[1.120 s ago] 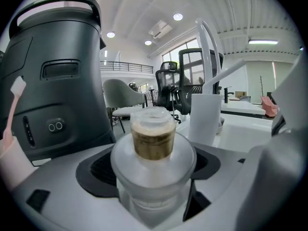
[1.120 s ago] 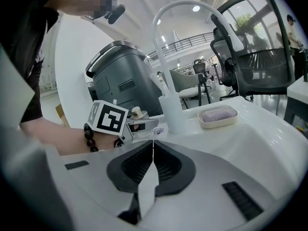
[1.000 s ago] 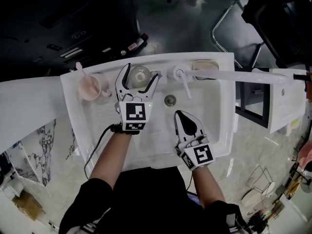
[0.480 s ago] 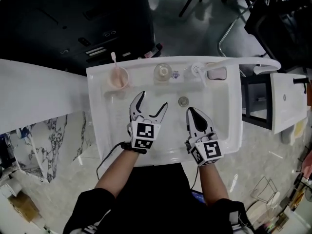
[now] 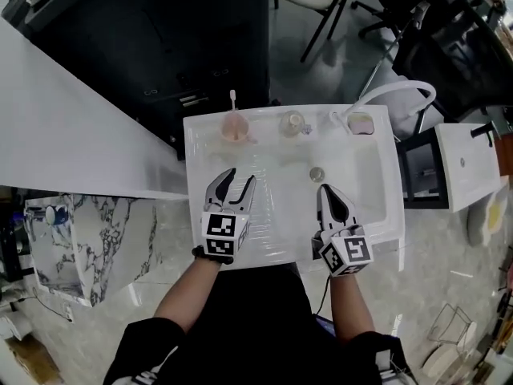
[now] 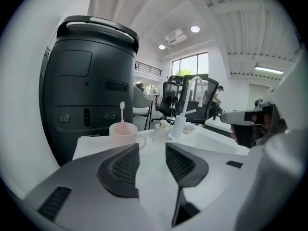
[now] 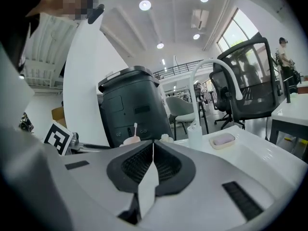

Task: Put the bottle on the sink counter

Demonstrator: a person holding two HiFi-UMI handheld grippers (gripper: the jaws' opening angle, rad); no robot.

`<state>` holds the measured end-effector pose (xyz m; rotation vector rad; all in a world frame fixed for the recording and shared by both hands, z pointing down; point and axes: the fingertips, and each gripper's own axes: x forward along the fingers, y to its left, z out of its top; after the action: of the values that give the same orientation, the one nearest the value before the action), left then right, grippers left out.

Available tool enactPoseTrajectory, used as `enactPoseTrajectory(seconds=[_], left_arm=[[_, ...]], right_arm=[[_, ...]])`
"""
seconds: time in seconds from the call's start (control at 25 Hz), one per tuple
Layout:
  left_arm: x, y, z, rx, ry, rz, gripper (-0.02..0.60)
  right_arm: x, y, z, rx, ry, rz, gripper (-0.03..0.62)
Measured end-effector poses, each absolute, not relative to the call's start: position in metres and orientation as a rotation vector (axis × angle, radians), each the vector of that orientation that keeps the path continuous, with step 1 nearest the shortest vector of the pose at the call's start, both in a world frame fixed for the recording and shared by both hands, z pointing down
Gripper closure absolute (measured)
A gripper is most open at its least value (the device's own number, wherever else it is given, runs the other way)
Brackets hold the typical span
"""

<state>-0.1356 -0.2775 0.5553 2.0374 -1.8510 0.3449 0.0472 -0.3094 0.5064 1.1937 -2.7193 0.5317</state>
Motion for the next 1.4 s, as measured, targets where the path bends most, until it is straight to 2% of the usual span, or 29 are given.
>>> enactPoseTrajectory(seconds=[0.08,0.4,0.88,1.4], left_arm=[[-0.142,-0.264,0.542,2.073,-1.831,0.334,0.474],[-0.157,-0.233,0.488,2.214,-1.795,0.186,0.561],[-0.154,-0.215,0.442,2.243,-1.848,0.034,0.563],[-0.105,-0.242,0.435,2.283,-1.844,0.035,0.563]], right_arm=[[0.043,-0.296,0.501,1.234,-2.735,0.543,0.563],[0.033,-0.261,0.477,1.268,-2.777,0.479,0.563],[0.062,-0.259,0.455,1.324,-2.78,0.383,0.565],[0.088,-0.277,0.436,1.285,-2.834,0.353,0.565]])
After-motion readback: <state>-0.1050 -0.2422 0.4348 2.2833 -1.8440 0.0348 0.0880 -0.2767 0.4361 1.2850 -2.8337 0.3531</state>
